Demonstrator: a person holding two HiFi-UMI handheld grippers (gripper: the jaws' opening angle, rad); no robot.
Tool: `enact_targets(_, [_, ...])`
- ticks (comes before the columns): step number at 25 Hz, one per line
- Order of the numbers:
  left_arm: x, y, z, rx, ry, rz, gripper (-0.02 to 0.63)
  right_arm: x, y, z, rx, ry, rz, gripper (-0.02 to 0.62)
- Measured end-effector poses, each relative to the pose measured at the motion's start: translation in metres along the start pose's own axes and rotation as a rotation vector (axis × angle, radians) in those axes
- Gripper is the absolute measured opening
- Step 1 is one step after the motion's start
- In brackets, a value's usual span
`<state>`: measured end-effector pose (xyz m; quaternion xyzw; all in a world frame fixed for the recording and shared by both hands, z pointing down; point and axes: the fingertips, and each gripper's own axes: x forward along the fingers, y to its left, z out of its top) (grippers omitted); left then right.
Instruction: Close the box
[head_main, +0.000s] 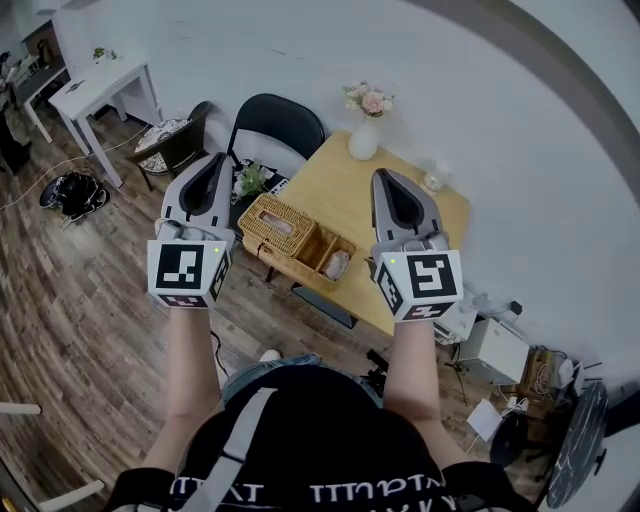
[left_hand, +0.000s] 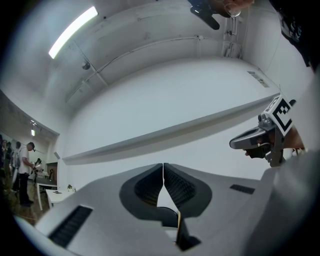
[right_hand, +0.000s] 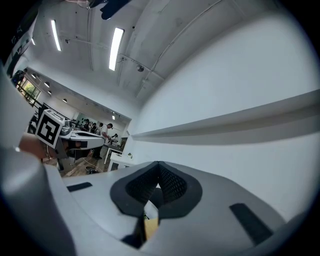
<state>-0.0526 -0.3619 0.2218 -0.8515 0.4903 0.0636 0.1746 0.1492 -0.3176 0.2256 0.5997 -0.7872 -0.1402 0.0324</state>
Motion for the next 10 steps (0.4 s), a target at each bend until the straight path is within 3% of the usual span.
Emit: enact_targets(10, [0.0089, 0.0051, -0.0008, 0.006, -0.004, -0.008, 0.014, 0.0047, -0.0062, 0.0006, -0.002, -0.005, -0.024, 0.014])
